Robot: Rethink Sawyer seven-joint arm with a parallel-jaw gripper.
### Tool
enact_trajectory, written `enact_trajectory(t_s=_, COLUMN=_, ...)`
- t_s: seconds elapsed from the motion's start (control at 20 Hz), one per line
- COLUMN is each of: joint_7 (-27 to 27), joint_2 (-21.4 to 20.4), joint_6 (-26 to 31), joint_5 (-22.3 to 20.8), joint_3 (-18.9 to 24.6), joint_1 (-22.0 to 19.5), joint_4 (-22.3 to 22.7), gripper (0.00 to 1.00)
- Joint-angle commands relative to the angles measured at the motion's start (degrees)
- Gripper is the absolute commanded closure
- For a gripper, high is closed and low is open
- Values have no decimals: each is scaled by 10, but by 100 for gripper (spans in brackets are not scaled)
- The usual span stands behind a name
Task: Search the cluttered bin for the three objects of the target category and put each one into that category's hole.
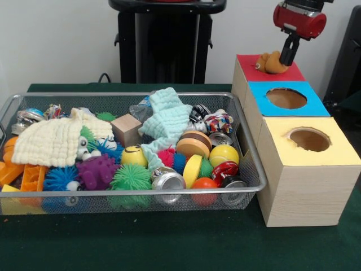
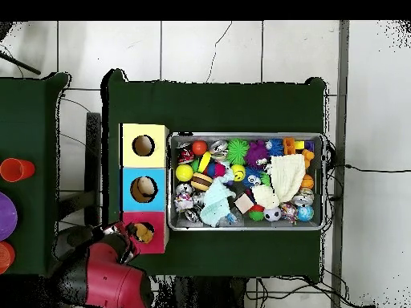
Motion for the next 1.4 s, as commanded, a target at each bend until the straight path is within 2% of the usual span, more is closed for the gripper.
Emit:
enact_trajectory(t_s=0.05, joint_7=83, joint_2=6, joint_6=-51, joint_5=-8, joint_3=83, joint_1=-31, joint_4=57, gripper=100)
enact_trajectory(t_s=0.35, joint_7=88, joint_2=-2, joint_6=-126, joint_5=-29, joint_3=131, joint_1=-76, joint_4=98, gripper=100)
enact_trajectory(t_s=0.8, joint_7=83, joint_2=2, joint_6=-167, joint_5=-61, joint_3=154, joint_1=-118, joint_4=144, gripper=100)
enact_trajectory(t_s=1.1, joint_7=80, joint_2=-4, joint_6=-156, joint_5=-59, joint_3=144, joint_1=-115, joint_4=144, gripper=100)
enact_trajectory(t_s=1.2, joint_7=85, joint_2=-6, joint_6=-171, joint_5=-65, joint_3=150, joint_1=-121, joint_4=153, gripper=100)
enact_trajectory(t_s=1.4, joint_7=83, joint_2=-4, joint_6=-155, joint_5=-54, joint_3=141, joint_1=-109, joint_4=143, gripper=100)
